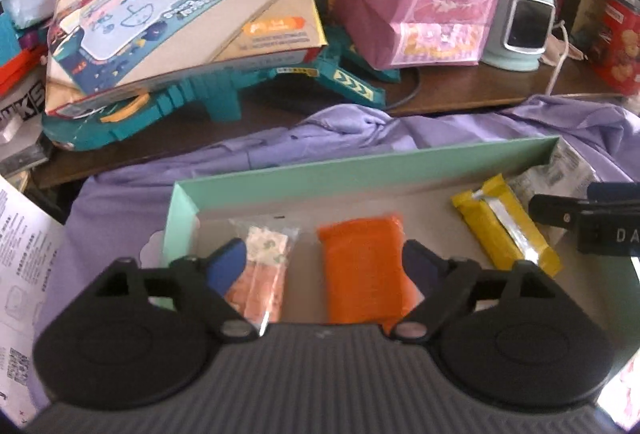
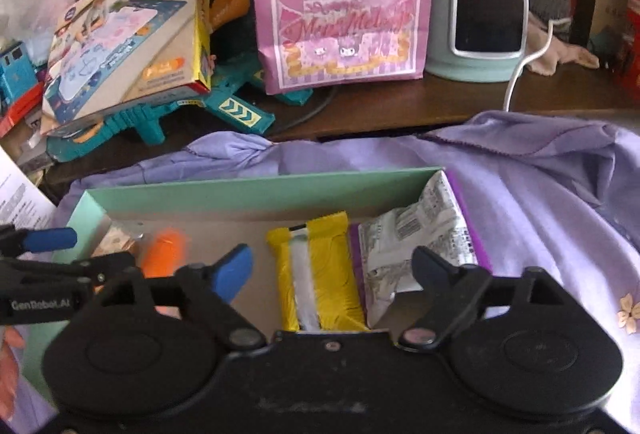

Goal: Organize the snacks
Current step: 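Lift both bars into the green box and release them beside the others, then grasp the red packet with the left gripper while the right grasps a small candy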

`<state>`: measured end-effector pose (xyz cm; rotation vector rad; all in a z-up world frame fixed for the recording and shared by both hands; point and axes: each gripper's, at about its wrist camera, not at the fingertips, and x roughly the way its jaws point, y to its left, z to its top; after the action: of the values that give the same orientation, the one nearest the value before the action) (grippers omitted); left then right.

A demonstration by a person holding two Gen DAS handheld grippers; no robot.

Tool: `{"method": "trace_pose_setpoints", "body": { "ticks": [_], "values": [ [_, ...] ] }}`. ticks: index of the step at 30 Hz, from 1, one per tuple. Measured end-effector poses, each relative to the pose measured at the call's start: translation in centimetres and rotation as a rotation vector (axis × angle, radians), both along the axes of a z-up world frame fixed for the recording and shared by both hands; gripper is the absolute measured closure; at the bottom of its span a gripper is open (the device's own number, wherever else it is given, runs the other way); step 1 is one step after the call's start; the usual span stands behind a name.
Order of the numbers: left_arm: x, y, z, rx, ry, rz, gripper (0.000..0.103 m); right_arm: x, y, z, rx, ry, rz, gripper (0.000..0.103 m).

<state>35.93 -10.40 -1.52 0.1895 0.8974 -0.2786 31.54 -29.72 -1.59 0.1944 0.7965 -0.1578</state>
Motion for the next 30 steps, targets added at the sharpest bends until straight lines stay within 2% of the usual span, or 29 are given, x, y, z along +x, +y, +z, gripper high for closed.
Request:
{"method": "trace_pose_setpoints", "body": {
  "ticks": [1,4,8,14,18,30],
  "values": [
    [-0.2,-0.1,0.2,0.005,0.002,0.001,0.008,-0.4,0.2,0.2,-0.010,-0.003,0.000,0.010],
    [-1.3,-0.1,1.1,0.009,-0.008,0.005,0.002,-1.5,0.3,1.1,-0.012,-0.002,-0.002,0.010],
    [-3.6,0.1,2.5,0.007,-0.016,-0.007,0.000,-3.7,0.6,2.0,-0.027,-0.008,-0.002,0.001],
    [-7.7,0.2,4.3,0.027,-0.023,-0.027,0.000,-7.2,1.0,3.7,-0.034,-0.019,-0.010,0.001],
    [-10.6,0.7,5.0,0.013,-0.014,-0.034,0.000,-10.0,1.5,4.7,-0.035,-0.029,-0.005,0.001],
    [-19.1,2.8,2.8,0.031,0.063,-0.048,0.000,-18.5,3.0,4.5,-0.057,0.011,0.011,0.001]
  ]
}}
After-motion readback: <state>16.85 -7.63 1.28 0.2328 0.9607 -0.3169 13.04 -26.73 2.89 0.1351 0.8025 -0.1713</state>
